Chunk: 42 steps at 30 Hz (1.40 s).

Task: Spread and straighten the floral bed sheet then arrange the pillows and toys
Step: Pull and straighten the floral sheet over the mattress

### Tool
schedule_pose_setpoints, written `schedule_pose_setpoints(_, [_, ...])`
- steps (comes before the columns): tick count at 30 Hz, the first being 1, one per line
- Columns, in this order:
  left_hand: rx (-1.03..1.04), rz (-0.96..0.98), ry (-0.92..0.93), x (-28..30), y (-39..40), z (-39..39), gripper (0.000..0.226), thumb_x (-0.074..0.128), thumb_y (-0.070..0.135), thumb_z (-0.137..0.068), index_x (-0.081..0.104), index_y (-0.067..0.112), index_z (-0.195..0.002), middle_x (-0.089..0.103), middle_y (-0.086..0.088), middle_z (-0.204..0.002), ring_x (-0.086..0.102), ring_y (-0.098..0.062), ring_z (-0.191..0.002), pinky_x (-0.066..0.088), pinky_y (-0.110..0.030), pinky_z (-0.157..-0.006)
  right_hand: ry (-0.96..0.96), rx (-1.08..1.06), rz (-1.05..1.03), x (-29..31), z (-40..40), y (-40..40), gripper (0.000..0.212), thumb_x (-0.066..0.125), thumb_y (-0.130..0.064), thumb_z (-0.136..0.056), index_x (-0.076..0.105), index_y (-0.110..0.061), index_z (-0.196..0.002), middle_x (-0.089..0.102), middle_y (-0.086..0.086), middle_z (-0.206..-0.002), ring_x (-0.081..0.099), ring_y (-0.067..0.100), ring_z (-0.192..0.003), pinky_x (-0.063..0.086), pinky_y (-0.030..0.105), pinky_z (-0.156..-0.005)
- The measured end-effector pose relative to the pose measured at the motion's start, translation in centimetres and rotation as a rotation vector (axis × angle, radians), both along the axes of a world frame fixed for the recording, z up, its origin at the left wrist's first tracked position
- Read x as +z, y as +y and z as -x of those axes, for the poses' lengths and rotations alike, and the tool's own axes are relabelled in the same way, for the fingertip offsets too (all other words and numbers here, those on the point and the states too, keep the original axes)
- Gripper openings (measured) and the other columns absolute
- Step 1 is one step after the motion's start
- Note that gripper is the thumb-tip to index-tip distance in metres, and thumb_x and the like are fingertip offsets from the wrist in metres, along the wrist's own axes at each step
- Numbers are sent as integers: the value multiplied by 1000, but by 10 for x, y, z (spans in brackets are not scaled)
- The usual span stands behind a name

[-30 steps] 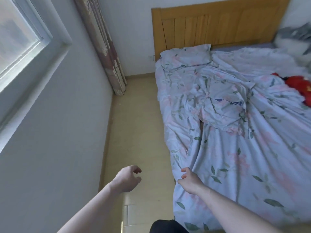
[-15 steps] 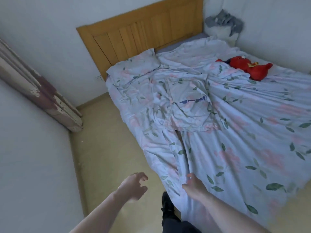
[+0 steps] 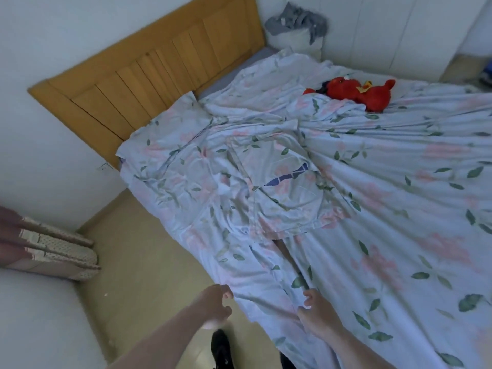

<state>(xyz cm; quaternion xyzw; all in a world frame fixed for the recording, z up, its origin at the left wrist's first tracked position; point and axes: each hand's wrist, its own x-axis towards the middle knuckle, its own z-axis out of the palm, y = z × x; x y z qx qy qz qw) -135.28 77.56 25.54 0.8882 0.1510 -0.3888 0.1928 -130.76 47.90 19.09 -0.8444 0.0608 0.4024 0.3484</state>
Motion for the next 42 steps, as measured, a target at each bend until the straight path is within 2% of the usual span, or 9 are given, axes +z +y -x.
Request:
schedule_pose_setpoints(7, [-286, 11, 1, -94, 30, -104, 41, 54, 34, -93, 53, 36, -134, 49, 15, -141, 56, -9, -119, 45, -22, -96, 27, -199, 52, -72, -19, 21, 47, 57, -28, -96, 43, -21, -141, 54, -4, -136, 55, 11, -120, 41, 22, -85])
schedule_pose_setpoints(11, [-481, -8, -18, -173, 42, -144, 45, 54, 33, -94, 47, 35, -139, 44, 14, -145, 52, -11, -126, 46, -27, -97, 57, -334, 110, -134, -11, 38, 45, 58, -32, -96, 44, -29, -138, 52, -10, -128, 60, 7, -99, 43, 14, -63])
schedule_pose_setpoints(19, [-838, -145, -306, -323, 49, -188, 69, 59, 27, -92, 28, 26, -153, 31, 0, -155, 37, -23, -138, 37, -37, -108, -14, -337, 355, -250, 22, 65, 50, 55, -38, -95, 45, -32, -143, 43, -9, -144, 44, 15, -133, 47, 29, -98])
schedule_pose_setpoints(24, [-855, -199, -509, -371, 43, -194, 55, 73, 32, -83, 53, 28, -134, 57, 0, -128, 53, -27, -119, 39, -42, -100, -170, -348, 487, -285, 31, 76, 29, 59, -43, -95, 56, -29, -121, 53, -4, -123, 50, 21, -122, 46, 34, -97])
schedule_pose_setpoints(28, [-752, -74, -667, -379, 30, -199, 23, 74, 15, -79, 70, 23, -100, 65, 2, -100, 59, -28, -101, 40, -42, -93, -248, -419, 514, -300, 33, 74, 10, 59, -22, -95, 65, -25, -102, 61, -6, -107, 53, 24, -108, 42, 34, -94])
schedule_pose_setpoints(32, [-710, 114, -697, -358, 46, -187, 12, 64, 11, -91, 63, 16, -102, 56, 6, -64, 61, -27, -67, 50, -39, -80, -402, -488, 397, -289, 48, 73, 7, 61, -11, -95, 63, -18, -93, 64, -6, -90, 59, 27, -94, 45, 40, -80])
schedule_pose_setpoints(35, [-702, 129, -597, -328, 70, -169, 6, 60, 20, -96, 57, 18, -101, 55, 5, -57, 57, -25, -52, 38, -29, -49, -341, -529, 293, -261, 70, 74, 16, 51, -30, -104, 46, -31, -89, 56, -11, -65, 58, 18, -68, 40, 35, -60])
schedule_pose_setpoints(39, [-756, 80, -598, -296, 101, -160, 17, 73, 24, -89, 57, 21, -90, 52, 8, -53, 48, -18, -47, 32, -25, -43, -271, -446, 143, -234, 100, 77, 16, 45, -39, -103, 41, -35, -88, 56, -7, -61, 51, 6, -55, 36, 33, -54])
schedule_pose_setpoints(42, [-853, 80, -597, -270, 111, -167, 38, 71, 58, -84, 50, 28, -81, 53, 8, -53, 55, -14, -48, 38, -27, -42, -269, -478, 66, -211, 106, 82, 23, 52, -53, -97, 48, -36, -81, 57, -8, -60, 51, 9, -55, 40, 29, -53])
